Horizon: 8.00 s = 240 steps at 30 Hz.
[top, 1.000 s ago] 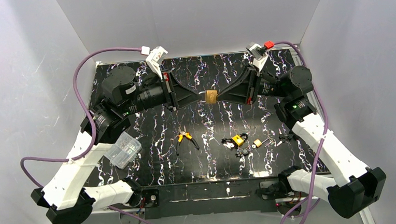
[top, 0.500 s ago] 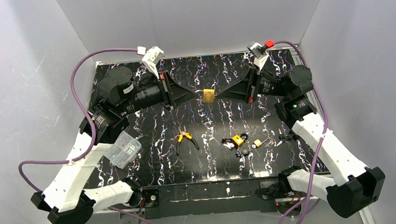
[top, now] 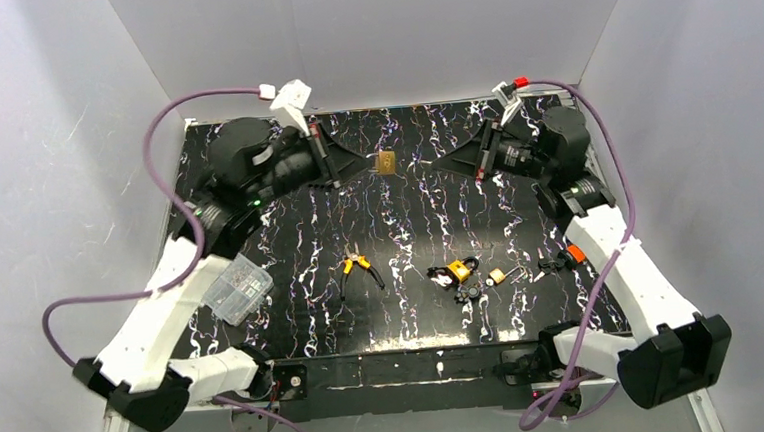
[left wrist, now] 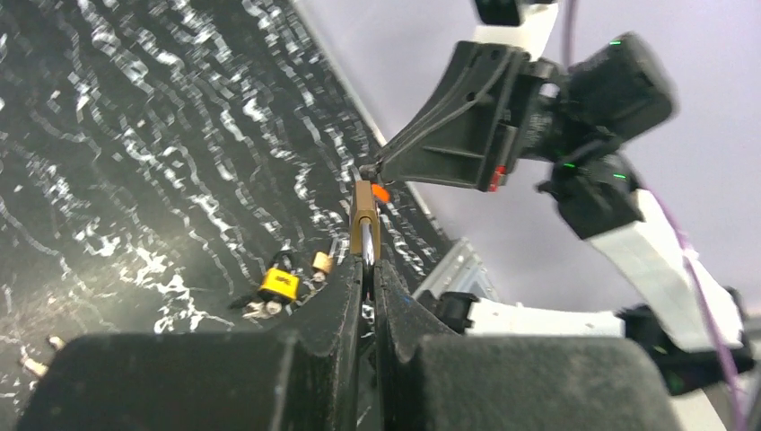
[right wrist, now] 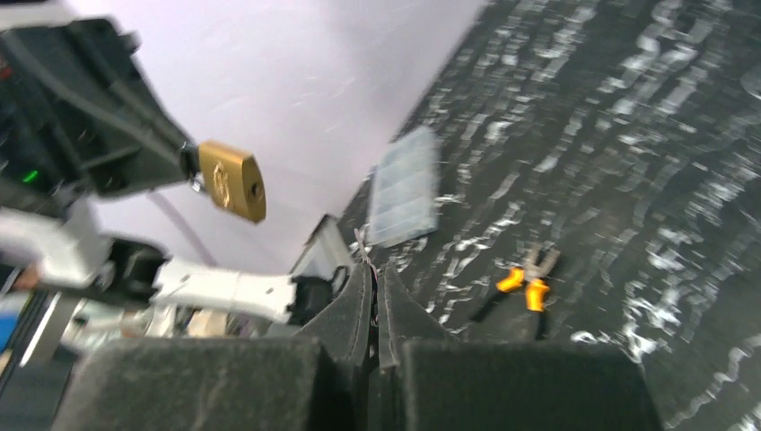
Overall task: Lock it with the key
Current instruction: Place the lock at the center of the board, then pick up the lock from the center of the board, then lock the lock.
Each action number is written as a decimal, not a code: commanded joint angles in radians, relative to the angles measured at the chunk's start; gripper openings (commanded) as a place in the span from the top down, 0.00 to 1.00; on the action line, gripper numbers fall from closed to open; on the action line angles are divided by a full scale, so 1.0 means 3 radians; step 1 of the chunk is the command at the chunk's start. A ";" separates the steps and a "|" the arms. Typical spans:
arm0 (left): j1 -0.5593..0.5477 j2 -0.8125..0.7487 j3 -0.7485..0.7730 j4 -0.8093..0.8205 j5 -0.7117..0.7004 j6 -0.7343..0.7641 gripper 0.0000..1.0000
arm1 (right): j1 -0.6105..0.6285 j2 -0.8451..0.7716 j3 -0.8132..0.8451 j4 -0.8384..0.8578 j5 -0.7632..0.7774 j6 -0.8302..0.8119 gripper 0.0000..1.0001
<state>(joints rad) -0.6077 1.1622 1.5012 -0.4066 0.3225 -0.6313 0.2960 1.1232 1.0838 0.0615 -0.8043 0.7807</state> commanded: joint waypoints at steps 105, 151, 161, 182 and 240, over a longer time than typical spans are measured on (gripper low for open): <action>-0.0045 0.0744 -0.1147 -0.0264 -0.0255 -0.0347 0.12 | 0.1350 0.1176 -0.0763 -0.2084 0.3192 -0.1215 0.46; 0.0578 0.0401 -0.1342 0.2717 0.1825 -0.1036 0.33 | 0.0060 0.0205 -0.0089 0.1916 -0.1060 0.2418 0.99; 0.0594 0.0509 -0.1276 0.4072 0.2048 -0.1968 0.40 | 0.0063 0.0734 0.0264 0.3972 -0.0741 0.4150 0.99; 0.0502 0.0870 -0.0871 0.4940 0.1910 -0.2754 0.52 | 0.0419 0.1136 0.0622 0.4607 -0.0061 0.4649 0.99; 0.0502 -0.0074 -0.0775 0.1764 0.0880 -0.1442 1.00 | 0.0173 0.0734 -0.0283 0.3160 -0.0048 0.3028 0.61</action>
<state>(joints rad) -0.4576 1.1800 1.1982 0.3961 0.6913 -1.2056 0.3931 1.4516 1.0411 1.1677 -0.8234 1.9013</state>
